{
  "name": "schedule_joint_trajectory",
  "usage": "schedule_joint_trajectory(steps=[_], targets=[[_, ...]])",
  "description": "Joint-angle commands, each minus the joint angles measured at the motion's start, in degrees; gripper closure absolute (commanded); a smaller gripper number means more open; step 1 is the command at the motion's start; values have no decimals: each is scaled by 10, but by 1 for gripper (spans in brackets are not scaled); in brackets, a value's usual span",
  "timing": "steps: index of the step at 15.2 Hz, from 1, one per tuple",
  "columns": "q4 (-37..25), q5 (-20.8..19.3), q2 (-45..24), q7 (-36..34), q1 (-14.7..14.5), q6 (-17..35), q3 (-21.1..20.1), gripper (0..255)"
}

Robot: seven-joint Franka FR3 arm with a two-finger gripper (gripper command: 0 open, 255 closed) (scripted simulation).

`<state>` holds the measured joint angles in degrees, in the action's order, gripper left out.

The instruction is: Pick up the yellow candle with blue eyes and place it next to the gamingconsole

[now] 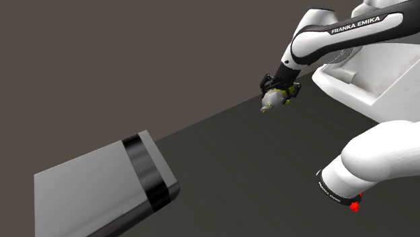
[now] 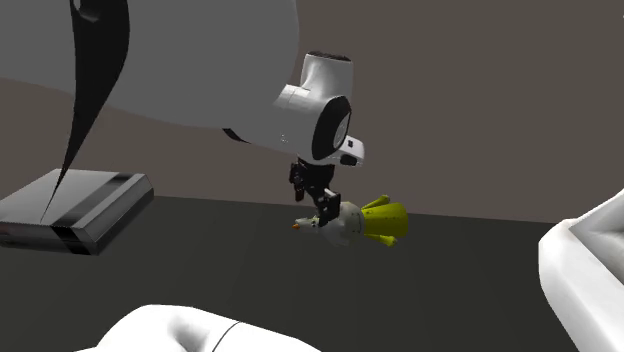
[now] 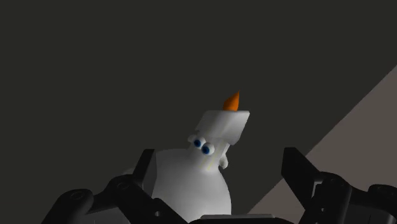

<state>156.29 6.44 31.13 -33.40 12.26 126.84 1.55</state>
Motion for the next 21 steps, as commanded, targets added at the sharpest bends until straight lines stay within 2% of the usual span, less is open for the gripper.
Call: schedule_joint_trajectory(steps=[1, 8, 15, 16, 21], targets=[[14, 9, -14, -18, 4, 38, -1, 0], [37, 20, -57, -12, -4, 104, -3, 0], [37, 20, -57, -12, -4, 104, -3, 0], [37, 20, -57, -12, -4, 104, -3, 255], [37, 20, -57, -12, -4, 104, -3, 255]])
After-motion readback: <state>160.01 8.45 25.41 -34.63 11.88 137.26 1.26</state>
